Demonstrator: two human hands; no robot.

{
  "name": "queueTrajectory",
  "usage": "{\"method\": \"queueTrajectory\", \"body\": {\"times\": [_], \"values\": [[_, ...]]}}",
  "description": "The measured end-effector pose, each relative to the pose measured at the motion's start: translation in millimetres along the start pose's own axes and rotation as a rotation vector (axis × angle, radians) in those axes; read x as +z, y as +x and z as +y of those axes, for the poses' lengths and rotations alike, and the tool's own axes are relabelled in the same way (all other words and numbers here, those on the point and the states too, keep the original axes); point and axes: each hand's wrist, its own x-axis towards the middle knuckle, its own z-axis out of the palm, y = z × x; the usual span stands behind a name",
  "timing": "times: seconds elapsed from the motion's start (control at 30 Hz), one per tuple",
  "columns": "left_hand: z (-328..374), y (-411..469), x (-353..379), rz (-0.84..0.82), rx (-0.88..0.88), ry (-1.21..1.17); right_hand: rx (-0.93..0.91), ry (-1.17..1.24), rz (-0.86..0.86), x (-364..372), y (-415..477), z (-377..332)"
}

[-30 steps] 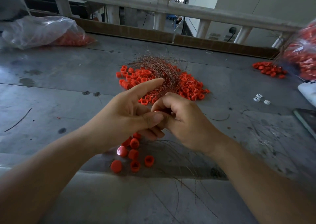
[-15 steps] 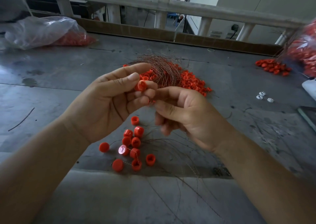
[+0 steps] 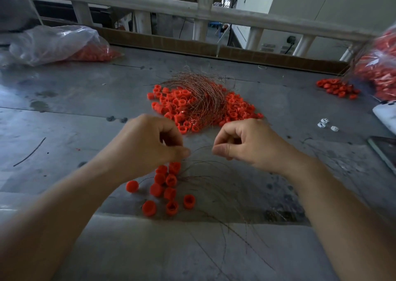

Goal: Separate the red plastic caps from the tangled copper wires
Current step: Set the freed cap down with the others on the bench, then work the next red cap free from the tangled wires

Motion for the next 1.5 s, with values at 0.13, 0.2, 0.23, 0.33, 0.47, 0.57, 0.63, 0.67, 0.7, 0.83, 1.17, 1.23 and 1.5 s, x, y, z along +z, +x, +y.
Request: {"method": "queueTrajectory", "body": {"times": [0.13, 0.2, 0.23, 0.33, 0.47, 0.57, 0.63, 0.67, 0.7, 0.83, 1.17, 1.23, 1.5], "values": [[-2.8, 1.4, -0.3, -0.08, -0.009, 0.077, 0.033, -0.053, -0.125, 2.5, 1.4, 3.2], [-2.6, 2.3, -2.4, -0.11, -0.018, 0.075, 0.039, -0.082, -0.171, 3.0, 1.4, 3.4], [-2.0, 2.2, -3.3, -0.12, -0.019, 0.071, 0.038, -0.09, -0.185, 3.1, 1.5, 3.2], [0.2, 0.8, -3.5, -0.175, -0.011, 0.062, 0.028, -0.098, -0.197, 2.9, 1.7, 3.0], [-0.1, 0.2, -3.4, -0.251, 0.002, 0.094, 0.003, -0.067, -0.196, 2.0, 1.1, 1.0], [-2.1, 1.5, -6.1, -0.246, -0.013, 0.009, -0.016, -0.039, -0.144, 0.1, 0.5, -1.7], [-7.7, 6.4, -6.1, -0.112, -0.047, -0.079, -0.028, -0.038, -0.081, -2.3, 0.7, -1.4], [-12.9, 10.2, -4.8, -0.008, -0.056, -0.064, -0.031, -0.044, -0.045, -3.8, 0.5, -0.2], [-17.8, 14.5, -3.3, 0.096, -0.058, 0.011, -0.029, -0.058, -0.013, -5.3, 0.4, 1.4], [-33.5, 31.6, 3.0, 0.209, -0.071, 0.235, -0.005, -0.127, 0.038, -7.0, 1.8, 7.1], [-40.8, 42.1, 7.4, 0.186, -0.072, 0.334, -0.016, -0.133, 0.03, 1.9, 5.4, 9.4], [-38.7, 42.2, 6.9, 0.212, -0.054, 0.34, -0.017, -0.135, 0.037, 1.8, 5.7, 9.5], [-40.1, 41.4, 5.0, 0.274, -0.047, 0.32, -0.005, -0.173, 0.141, 3.6, 8.5, 12.5]]}}
